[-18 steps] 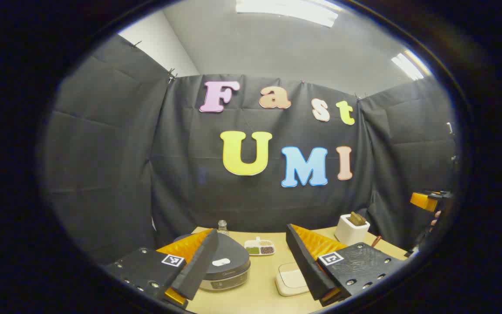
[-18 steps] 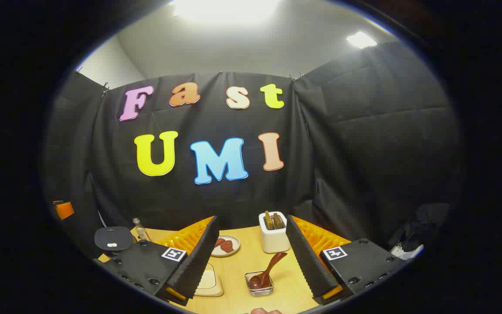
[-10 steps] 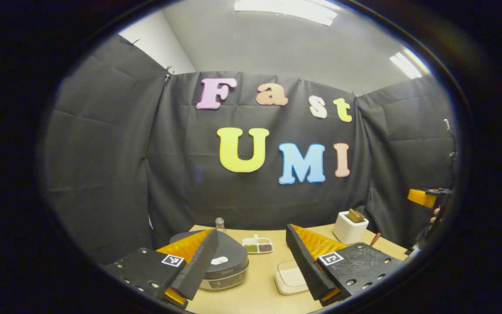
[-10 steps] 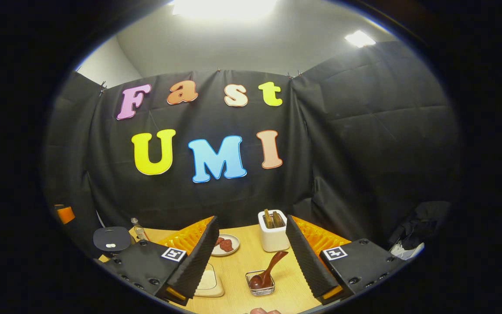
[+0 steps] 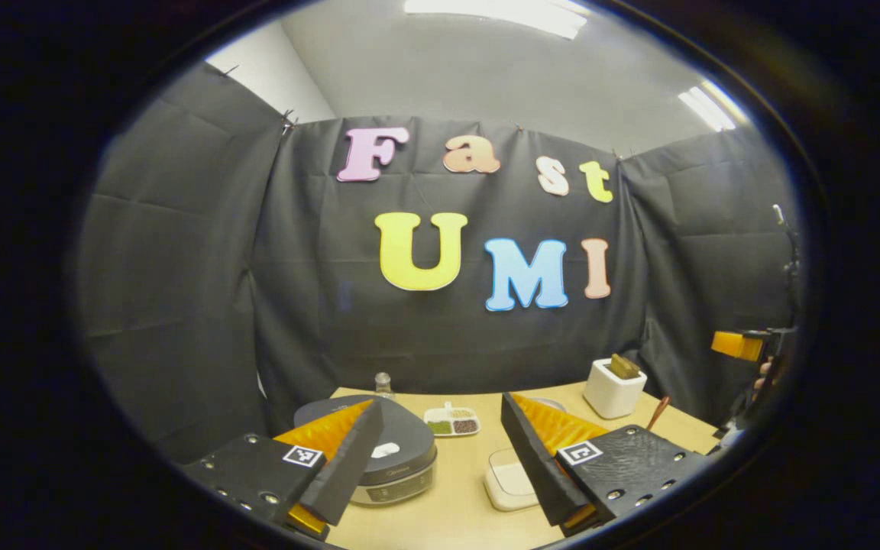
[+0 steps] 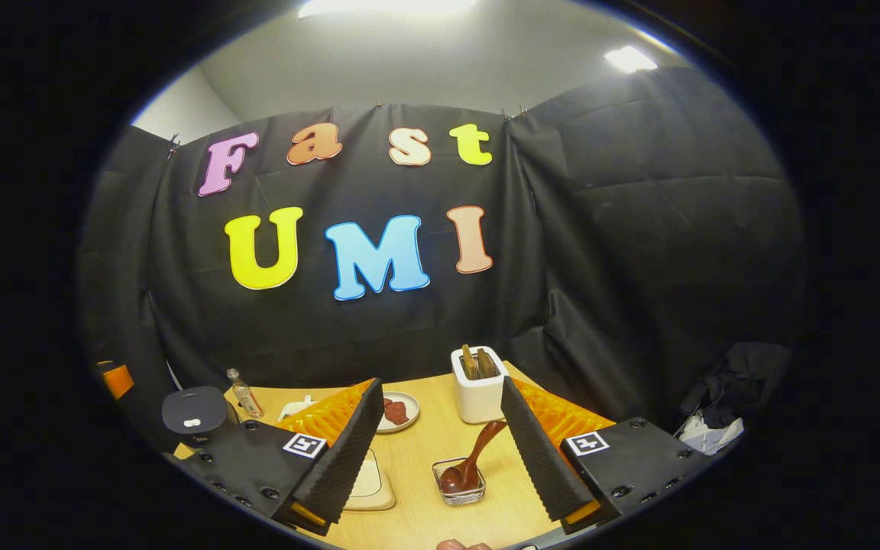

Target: Close the left gripper, press the button to open the rice cooker; take a wooden spoon from the chopstick holder with the right hand, scoop a spoonful of rice and pour it into the rice cooker, then put the wooden spoon back into the chopstick holder.

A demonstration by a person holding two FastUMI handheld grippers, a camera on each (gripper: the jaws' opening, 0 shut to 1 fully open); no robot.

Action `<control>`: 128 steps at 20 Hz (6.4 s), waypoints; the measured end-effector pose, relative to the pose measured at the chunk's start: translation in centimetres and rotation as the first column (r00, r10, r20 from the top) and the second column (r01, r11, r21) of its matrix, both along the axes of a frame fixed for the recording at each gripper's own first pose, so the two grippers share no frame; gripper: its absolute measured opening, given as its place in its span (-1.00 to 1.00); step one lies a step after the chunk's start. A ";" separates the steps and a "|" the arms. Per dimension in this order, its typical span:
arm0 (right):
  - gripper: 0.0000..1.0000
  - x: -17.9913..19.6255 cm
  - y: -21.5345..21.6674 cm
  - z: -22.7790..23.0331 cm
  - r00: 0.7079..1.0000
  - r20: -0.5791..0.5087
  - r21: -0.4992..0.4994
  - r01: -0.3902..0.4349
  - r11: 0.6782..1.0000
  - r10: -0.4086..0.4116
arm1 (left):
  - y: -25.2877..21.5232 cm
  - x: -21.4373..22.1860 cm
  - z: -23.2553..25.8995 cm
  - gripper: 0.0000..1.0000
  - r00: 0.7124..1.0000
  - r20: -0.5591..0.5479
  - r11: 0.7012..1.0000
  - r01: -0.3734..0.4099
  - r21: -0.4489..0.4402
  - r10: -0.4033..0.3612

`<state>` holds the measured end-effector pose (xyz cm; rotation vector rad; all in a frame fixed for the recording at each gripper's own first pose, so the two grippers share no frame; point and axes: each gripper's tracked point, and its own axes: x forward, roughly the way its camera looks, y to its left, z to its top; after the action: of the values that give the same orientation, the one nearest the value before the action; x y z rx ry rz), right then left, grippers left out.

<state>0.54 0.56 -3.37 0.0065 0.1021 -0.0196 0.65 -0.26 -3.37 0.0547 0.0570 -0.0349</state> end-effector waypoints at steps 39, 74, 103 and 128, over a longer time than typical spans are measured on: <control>0.96 7.2 -1.0 -3.2 0.995 -0.099 -0.008 0.017 1.000 -0.018 | 9.9 12.5 -6.9 -0.96 0.922 -0.371 0.980 -0.160 -0.117 0.106; 0.96 6.3 -0.1 -6.4 0.983 -0.182 -0.014 -0.040 0.999 0.037 | 8.7 15.9 -20.9 -0.96 0.750 -0.658 0.960 -0.228 -0.161 0.067; 0.95 5.9 -3.7 -6.7 0.979 -0.200 0.004 -0.026 1.000 0.026 | 6.8 9.3 0.7 -0.99 0.974 -0.041 0.970 -0.227 -0.090 0.224; 0.96 12.7 -6.1 -18.7 0.844 -0.513 0.234 -0.034 0.972 0.154 | -4.8 4.9 -2.8 0.90 0.978 -0.112 0.984 -0.177 0.027 0.179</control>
<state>13.28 -5.57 -22.09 0.2173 0.6620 0.0909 5.59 -5.07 -6.13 0.0645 0.1763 0.1416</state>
